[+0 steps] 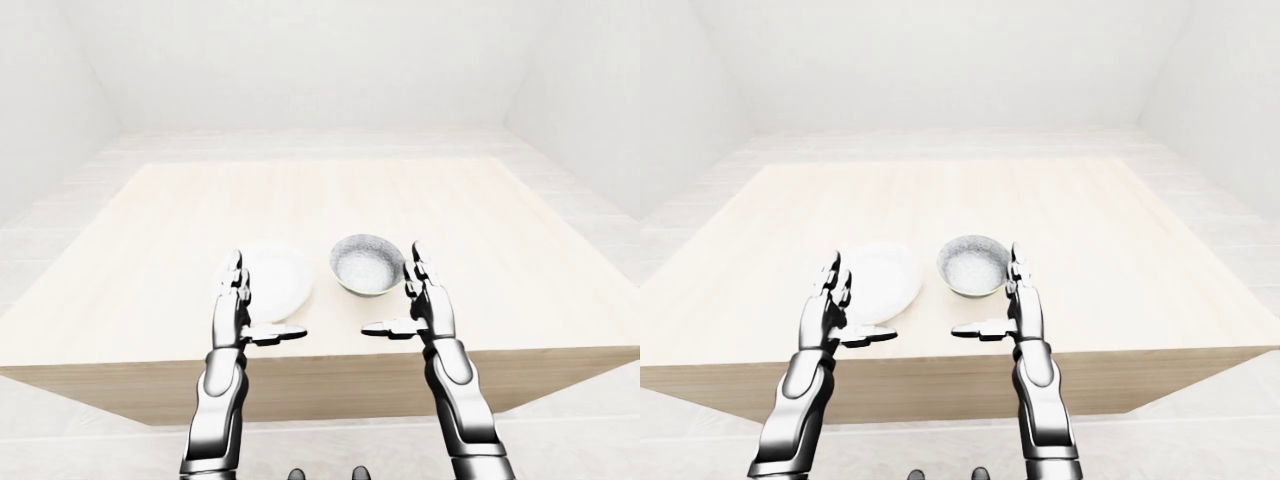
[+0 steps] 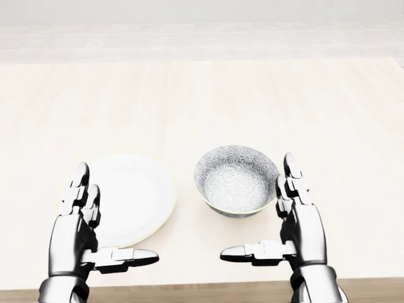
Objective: Put the bowl on the plate.
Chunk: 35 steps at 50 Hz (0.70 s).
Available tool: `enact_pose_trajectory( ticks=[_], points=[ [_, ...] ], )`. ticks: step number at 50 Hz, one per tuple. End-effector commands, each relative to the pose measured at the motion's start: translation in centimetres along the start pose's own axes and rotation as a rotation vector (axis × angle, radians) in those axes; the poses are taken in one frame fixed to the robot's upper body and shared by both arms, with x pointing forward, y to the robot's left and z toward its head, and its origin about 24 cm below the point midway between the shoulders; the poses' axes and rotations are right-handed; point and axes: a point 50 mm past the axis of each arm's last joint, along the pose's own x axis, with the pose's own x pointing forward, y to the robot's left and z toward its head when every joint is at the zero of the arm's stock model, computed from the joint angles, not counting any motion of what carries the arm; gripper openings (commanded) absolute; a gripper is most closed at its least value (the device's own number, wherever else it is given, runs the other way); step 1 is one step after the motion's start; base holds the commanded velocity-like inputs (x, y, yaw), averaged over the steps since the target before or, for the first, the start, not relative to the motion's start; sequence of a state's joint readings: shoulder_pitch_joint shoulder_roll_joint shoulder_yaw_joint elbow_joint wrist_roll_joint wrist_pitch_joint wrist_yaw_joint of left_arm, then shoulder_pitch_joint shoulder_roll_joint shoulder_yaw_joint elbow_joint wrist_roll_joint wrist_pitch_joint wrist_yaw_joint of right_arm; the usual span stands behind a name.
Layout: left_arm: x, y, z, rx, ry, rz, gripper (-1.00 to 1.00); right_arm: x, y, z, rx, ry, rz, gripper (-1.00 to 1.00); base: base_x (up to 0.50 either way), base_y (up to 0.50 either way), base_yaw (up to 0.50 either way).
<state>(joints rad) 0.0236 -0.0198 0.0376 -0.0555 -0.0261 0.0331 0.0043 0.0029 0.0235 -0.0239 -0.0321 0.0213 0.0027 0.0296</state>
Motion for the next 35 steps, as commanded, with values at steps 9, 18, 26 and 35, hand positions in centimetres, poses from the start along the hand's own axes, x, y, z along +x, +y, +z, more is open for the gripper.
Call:
enact_pose_trajectory(
  ticks=[9, 18, 26, 35],
  points=[
    [-1.3, 1.3, 3.7, 0.040, -0.123, -0.045, 1.00, -1.2, -1.4, 3.8, -0.062, -0.109, -0.016, 1.00, 0.00, 0.00, 0.00],
    [-1.8, 1.7, 3.9, 0.039, -0.132, -0.043, 1.00, -1.6, -0.9, 5.1, -0.090, -0.164, -0.005, 1.00, 0.00, 0.00, 0.00],
    [-2.3, 2.1, 7.5, 0.057, -0.284, -0.043, 1.00, -1.8, -0.7, 6.6, -0.090, -0.227, 0.015, 1.00, 0.00, 0.00, 0.00],
    [-3.3, 2.1, 8.5, 0.059, -0.328, -0.070, 1.00, -2.4, -0.6, 7.7, -0.099, -0.279, 0.014, 1.00, 0.00, 0.00, 0.00]
  ],
)
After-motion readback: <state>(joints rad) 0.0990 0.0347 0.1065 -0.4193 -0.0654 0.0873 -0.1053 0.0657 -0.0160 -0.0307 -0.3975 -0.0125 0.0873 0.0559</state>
